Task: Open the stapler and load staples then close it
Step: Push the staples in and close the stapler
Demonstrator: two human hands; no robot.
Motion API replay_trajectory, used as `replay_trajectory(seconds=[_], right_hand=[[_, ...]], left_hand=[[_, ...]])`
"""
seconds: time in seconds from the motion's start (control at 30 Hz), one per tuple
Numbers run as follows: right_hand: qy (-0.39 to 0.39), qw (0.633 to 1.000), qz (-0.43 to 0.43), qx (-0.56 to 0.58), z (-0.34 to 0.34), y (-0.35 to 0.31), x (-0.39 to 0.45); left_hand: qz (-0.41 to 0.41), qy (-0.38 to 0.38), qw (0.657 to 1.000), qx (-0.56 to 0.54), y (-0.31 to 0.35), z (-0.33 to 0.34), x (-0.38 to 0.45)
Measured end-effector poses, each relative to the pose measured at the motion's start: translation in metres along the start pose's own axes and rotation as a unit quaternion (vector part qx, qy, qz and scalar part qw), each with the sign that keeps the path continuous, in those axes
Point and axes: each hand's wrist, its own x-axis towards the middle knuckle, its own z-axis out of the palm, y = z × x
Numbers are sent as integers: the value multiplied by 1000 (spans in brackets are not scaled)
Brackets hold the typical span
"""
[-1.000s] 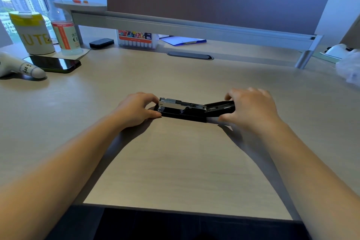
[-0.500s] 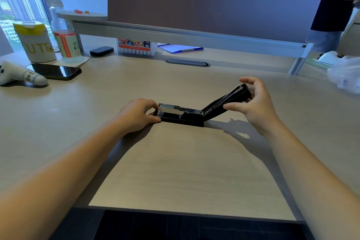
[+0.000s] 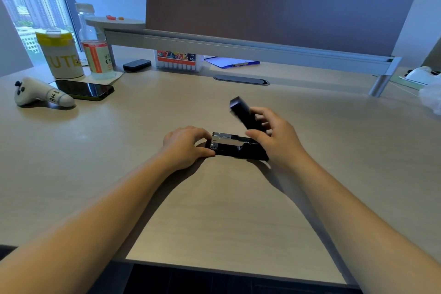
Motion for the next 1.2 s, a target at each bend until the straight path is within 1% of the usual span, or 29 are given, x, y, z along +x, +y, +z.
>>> replay_trajectory(seconds=[0.13, 0.17, 0.23, 0.27, 0.33, 0.4, 0.43, 0.57, 0.67, 1.07, 1.17, 1.2], right_hand=[[-34, 987, -61, -146, 12, 6, 1], [-48, 981, -66, -177, 14, 7, 1], [-59, 976, -62, -201, 16, 8, 1], [-60, 976, -58, -199, 15, 7, 1], [-61, 980, -43, -183, 13, 6, 0], [-66, 984, -12, -162, 9, 7, -3], [-70, 985, 5, -155, 6, 9, -5], [-74, 986, 47, -141, -2, 18, -17], [-66, 988, 53, -128, -2, 20, -21], [-59, 988, 65, -126, -5, 20, -25], [-57, 985, 74, -144, -9, 19, -28], [-55, 984, 73, -151, -9, 18, -28]], left_hand=[[0, 16, 999, -34, -3, 1, 0], [1, 15, 999, -31, -3, 1, 0], [6, 14, 1000, -22, -3, 2, 0], [11, 15, 1000, -24, -3, 3, -1], [24, 22, 997, -68, -3, 3, -3], [41, 35, 991, -123, -1, 1, -7], [57, 40, 989, -128, 0, 0, -9], [115, 30, 991, -66, 1, 0, -13], [129, 25, 990, -47, -2, 2, -13], [113, 37, 991, -56, -2, 3, -10], [58, 33, 993, -100, -2, 2, -7], [44, 31, 994, -99, -3, 3, -5]])
